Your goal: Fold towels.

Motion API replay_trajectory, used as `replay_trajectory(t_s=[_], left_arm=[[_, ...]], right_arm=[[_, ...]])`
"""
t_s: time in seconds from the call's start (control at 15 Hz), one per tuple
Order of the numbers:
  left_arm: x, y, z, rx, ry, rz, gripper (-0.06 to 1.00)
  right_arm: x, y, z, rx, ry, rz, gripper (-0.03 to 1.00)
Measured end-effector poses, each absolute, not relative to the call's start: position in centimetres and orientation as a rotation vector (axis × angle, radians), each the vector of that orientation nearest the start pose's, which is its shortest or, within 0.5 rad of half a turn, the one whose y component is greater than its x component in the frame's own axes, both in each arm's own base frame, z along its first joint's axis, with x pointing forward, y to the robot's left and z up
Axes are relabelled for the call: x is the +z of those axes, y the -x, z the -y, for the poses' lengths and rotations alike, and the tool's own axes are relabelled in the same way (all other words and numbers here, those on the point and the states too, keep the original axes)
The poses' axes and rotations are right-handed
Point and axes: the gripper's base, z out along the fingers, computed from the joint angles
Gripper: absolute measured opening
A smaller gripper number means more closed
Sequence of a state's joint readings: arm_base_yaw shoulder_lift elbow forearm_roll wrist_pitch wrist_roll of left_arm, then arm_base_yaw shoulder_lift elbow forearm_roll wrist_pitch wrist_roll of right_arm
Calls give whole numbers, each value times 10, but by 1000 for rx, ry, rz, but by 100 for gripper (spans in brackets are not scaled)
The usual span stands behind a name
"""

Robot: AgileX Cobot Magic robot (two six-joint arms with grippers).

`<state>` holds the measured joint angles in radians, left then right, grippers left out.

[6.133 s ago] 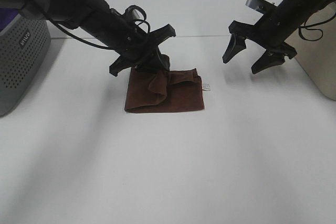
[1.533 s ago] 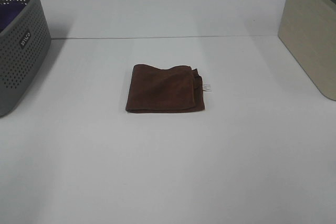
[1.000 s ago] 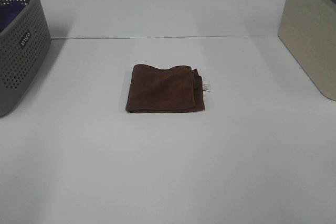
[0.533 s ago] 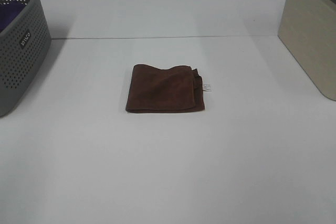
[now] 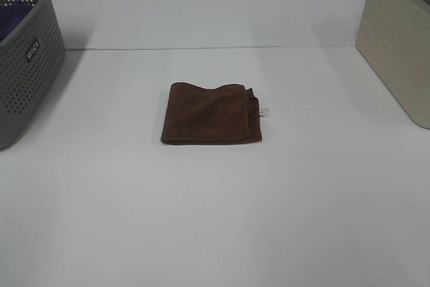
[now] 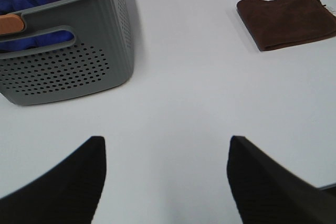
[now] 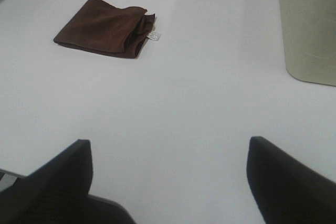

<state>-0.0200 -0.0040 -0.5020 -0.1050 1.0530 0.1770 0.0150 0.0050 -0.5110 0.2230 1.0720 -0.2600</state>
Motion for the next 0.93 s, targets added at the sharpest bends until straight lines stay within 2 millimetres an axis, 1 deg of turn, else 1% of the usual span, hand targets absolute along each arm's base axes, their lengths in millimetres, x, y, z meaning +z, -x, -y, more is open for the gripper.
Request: replay_trajectory(t_s=[0.93], left_arm=[[279, 6, 8, -26, -204, -2016, 64]], right_arm=[[281, 9, -18, 122, 291, -1998, 77]])
